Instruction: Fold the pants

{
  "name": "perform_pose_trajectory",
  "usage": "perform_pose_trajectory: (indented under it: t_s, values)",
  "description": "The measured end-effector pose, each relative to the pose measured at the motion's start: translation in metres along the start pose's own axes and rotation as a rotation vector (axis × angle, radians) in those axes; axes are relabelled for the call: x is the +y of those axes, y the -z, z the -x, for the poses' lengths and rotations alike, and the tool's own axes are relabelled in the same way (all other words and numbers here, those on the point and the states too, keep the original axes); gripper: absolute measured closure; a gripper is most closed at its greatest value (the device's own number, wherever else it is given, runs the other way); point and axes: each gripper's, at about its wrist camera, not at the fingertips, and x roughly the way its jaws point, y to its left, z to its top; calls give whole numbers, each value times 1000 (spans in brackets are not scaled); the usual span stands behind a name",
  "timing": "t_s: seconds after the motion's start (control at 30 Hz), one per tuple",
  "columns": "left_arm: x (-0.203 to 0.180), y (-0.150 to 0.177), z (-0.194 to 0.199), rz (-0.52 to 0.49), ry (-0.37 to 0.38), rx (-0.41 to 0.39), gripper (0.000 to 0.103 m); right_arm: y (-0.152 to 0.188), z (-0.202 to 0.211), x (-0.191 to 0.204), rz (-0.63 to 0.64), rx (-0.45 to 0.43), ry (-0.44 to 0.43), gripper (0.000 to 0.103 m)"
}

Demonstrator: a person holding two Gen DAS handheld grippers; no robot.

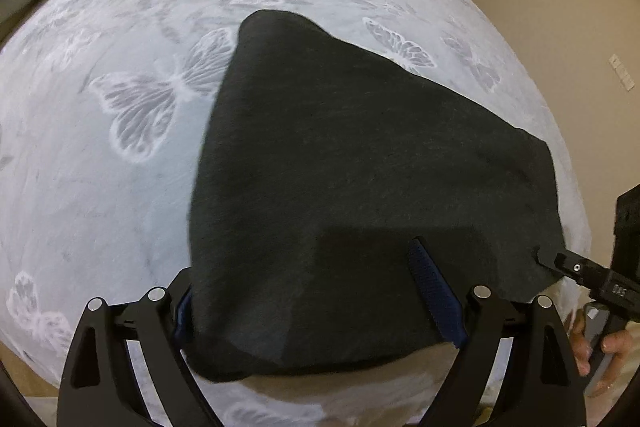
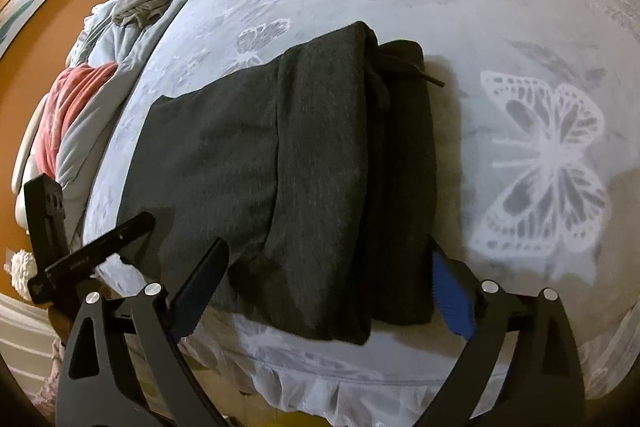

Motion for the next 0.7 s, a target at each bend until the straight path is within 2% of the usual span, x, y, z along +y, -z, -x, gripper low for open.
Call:
perform_pose_trajectory:
  t_s: [0.13, 0.23, 0.33, 0.43, 0.47, 0.53, 0.57, 0.6, 0.67, 0.7]
  values:
    - [-9, -4, -6, 6, -28, -15, 14, -4, -4, 2, 4, -30, 11, 12]
    - [-15, -5, -7, -9, -50, -25, 14, -4, -5, 5, 49, -63, 51, 21]
    - [-18, -6, -6, -30, -49, -40, 16, -3, -4, 5, 58, -76, 53, 23]
    - [-13, -4, 0, -36, -36, -55, 25, -3, -3, 4, 61, -75, 50, 23]
    - [-11, -5, 2, -32, -30, -60, 32, -3, -3, 4, 61, -75, 50, 23]
    - [-1, -8, 6, 3, 2, -60, 47, -2, -4, 3, 57, -74, 50, 22]
    - [5, -10, 8, 28, 16, -56, 61, -2, -4, 4, 54, -74, 50, 22]
    - [14, -12, 10, 64, 42, -44, 71, -1, -3, 4, 53, -74, 50, 22]
    - [38, -17, 7, 171, 154, 9, 70, 1, -1, 5, 50, -72, 47, 23]
    - [45, -18, 4, 199, 184, 28, 69, 2, 0, 5, 45, -71, 40, 23]
